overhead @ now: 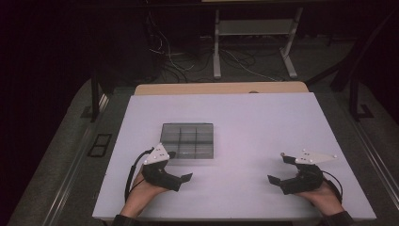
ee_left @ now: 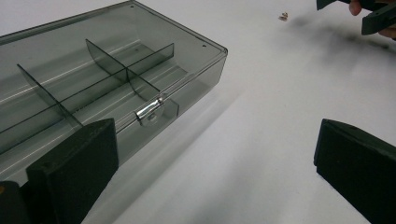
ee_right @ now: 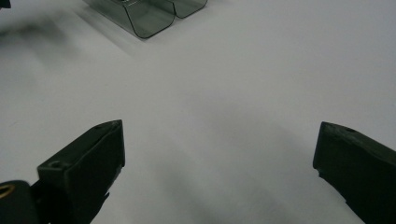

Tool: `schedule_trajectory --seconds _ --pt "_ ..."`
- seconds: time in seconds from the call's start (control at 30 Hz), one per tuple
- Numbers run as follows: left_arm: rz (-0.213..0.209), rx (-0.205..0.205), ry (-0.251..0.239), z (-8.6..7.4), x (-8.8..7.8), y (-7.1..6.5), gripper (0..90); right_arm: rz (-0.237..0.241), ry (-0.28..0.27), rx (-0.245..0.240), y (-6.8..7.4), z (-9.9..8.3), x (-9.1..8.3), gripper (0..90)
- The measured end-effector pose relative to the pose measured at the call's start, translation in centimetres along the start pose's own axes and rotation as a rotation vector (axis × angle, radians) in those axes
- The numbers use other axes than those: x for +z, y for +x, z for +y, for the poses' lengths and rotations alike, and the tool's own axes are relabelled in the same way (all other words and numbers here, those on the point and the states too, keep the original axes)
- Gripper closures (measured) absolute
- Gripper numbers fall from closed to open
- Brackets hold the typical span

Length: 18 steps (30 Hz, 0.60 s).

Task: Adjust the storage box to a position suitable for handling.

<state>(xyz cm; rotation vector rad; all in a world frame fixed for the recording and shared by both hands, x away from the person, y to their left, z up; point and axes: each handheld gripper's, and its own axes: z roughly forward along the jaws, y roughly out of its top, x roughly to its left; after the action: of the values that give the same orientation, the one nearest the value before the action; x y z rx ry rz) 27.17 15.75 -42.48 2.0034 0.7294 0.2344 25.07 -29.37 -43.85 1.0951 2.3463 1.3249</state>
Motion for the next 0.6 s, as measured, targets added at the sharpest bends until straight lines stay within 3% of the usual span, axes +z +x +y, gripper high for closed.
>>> schedule_trajectory --seconds 0.6 --pt "0.0 -0.006 -0.025 0.71 -0.25 0.41 0.0 0.01 0.003 0.005 -0.31 -0.03 0.12 2.1"
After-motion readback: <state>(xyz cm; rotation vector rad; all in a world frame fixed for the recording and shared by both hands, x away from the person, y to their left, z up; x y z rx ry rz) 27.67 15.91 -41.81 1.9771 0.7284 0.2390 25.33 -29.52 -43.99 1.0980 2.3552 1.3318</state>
